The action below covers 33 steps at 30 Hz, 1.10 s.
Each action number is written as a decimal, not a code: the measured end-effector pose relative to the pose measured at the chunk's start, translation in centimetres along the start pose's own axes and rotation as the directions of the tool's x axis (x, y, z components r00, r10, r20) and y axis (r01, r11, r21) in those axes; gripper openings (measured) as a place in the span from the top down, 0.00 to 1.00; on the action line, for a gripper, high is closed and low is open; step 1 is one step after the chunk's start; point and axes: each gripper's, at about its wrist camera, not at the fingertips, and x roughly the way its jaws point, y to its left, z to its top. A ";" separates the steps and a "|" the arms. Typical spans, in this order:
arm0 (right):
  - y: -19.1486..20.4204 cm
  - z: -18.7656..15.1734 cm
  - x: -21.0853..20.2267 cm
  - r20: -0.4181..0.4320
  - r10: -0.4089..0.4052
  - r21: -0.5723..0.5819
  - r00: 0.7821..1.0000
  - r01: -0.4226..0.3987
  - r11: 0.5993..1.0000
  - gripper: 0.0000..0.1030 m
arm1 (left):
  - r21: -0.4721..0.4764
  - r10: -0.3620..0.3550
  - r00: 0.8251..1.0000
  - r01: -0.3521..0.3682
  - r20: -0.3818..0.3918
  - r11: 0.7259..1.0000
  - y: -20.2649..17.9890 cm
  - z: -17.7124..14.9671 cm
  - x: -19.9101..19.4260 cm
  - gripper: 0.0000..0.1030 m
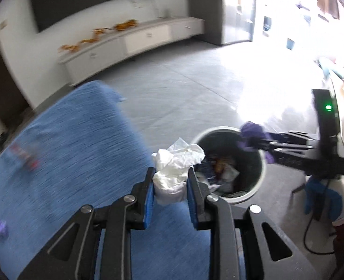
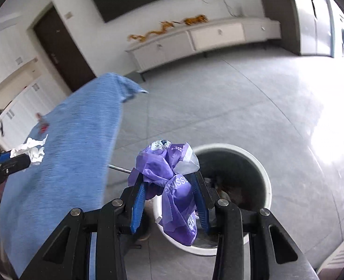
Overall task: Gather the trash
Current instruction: 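Carry the purple bag and white tissue to the bin and release them, then return both open tools to the last items on the rug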
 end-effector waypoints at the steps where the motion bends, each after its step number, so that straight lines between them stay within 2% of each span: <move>1: -0.8 0.0 0.5 -0.009 -0.013 0.014 1.000 0.013 1.000 0.63 | 0.015 -0.023 1.000 0.023 -0.011 1.000 -0.9 0.7 1.1 0.76; 6: -3.9 -0.5 2.5 -0.052 -0.040 0.081 0.998 0.044 0.996 0.63 | 0.037 -0.102 0.993 0.104 -0.067 0.994 -4.5 3.4 6.2 0.76; 7: -4.4 -0.6 2.8 -0.062 -0.049 0.090 0.997 0.054 0.994 0.60 | 0.037 -0.120 0.990 0.123 -0.075 0.992 -5.0 3.8 6.9 0.75; 10: -5.5 -1.1 3.2 -0.084 -0.078 0.101 0.993 0.087 0.991 0.49 | 0.029 -0.155 0.983 0.159 -0.100 0.987 -6.3 4.8 8.9 0.68; 11: -5.7 -1.3 3.1 -0.090 -0.088 0.102 0.992 0.097 0.990 0.49 | 0.022 -0.171 0.979 0.174 -0.108 0.985 -6.6 5.0 9.4 0.62; 13: -5.9 -1.4 2.7 -0.092 -0.103 0.103 0.990 0.113 0.988 0.49 | 0.002 -0.193 0.975 0.194 -0.113 0.981 -6.8 5.2 9.7 0.57; 20: -7.4 -2.4 0.6 -0.079 -0.155 0.169 0.985 0.166 0.971 0.47 | -0.099 -0.288 0.949 0.277 -0.129 0.956 -5.7 5.5 9.8 0.55; 22: -7.5 -2.9 -0.3 -0.073 -0.163 0.188 0.984 0.174 0.967 0.47 | -0.120 -0.302 0.946 0.289 -0.118 0.950 -5.2 5.4 9.3 0.55; 25: -6.9 -3.3 -1.8 -0.057 -0.170 0.193 0.984 0.178 0.965 0.47 | -0.121 -0.303 0.951 0.295 -0.054 0.948 -4.5 5.1 7.1 0.55; 29: -4.8 -2.7 -4.0 -0.016 -0.177 0.163 0.984 0.178 0.970 0.47 | -0.087 -0.252 0.963 0.260 0.095 0.962 -2.8 4.2 1.7 0.55; 33: -1.8 -1.2 -6.6 0.057 -0.168 0.117 0.984 0.160 0.980 0.47 | -0.054 -0.217 0.967 0.226 0.135 0.973 -0.7 2.6 -3.2 0.55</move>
